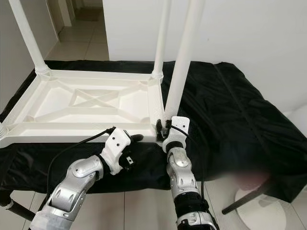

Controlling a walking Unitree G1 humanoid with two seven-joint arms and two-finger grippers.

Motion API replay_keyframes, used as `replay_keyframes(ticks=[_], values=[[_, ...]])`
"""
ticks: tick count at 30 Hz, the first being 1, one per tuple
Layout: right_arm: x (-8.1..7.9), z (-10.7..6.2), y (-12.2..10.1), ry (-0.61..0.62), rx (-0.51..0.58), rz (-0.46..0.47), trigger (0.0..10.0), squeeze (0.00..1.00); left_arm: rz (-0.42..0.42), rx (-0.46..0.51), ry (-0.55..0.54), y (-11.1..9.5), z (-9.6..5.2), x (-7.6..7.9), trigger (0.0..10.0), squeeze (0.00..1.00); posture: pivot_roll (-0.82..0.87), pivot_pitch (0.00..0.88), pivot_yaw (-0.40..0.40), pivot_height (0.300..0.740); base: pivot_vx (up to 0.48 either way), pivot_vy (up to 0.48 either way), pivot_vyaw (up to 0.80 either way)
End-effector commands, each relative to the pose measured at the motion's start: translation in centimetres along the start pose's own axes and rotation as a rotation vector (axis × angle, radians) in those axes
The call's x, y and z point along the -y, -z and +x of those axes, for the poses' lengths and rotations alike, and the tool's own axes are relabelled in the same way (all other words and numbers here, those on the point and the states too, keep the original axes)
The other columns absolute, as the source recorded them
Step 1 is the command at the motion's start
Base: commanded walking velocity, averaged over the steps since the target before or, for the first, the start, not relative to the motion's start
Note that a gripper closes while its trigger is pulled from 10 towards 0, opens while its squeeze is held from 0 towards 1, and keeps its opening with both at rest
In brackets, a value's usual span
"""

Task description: Building children table

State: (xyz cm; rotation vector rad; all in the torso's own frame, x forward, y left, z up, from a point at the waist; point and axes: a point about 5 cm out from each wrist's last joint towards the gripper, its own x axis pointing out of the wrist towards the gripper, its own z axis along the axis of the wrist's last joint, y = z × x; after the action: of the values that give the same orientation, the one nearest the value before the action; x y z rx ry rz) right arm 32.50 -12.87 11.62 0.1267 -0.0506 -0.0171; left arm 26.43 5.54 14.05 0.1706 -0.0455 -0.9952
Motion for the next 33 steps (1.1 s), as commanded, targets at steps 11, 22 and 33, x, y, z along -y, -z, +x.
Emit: replay_keyframes(ticks=[11, 22, 33], values=[[0.1, -4.9, 0.5, -0.127, 0.081, -0.098, 10.0, 0.00, 0.042, -0.024, -0.182, 0.1, -0.9, -1.2, 10.0, 0.00, 0.04, 0.004, -0.030, 0.740, 0.000, 0.000, 0.00], [-0.1, -6.8, 0.3, -0.196, 0.097, -0.132, 10.0, 0.00, 0.023, -0.020, -0.249, 0.1, -2.2, -2.5, 10.0, 0.00, 0.02, 0.004, -0.023, 0.740, 0.000, 0.000, 0.00], [-0.9, -7.7, 0.4, -0.296, 0.094, -0.121, 0.0, 0.00, 0.059, -0.019, -0.384, 0.0, -2.8, -4.6, 10.0, 0.00, 0.02, 0.006, -0.024, 0.740, 0.000, 0.000, 0.00]])
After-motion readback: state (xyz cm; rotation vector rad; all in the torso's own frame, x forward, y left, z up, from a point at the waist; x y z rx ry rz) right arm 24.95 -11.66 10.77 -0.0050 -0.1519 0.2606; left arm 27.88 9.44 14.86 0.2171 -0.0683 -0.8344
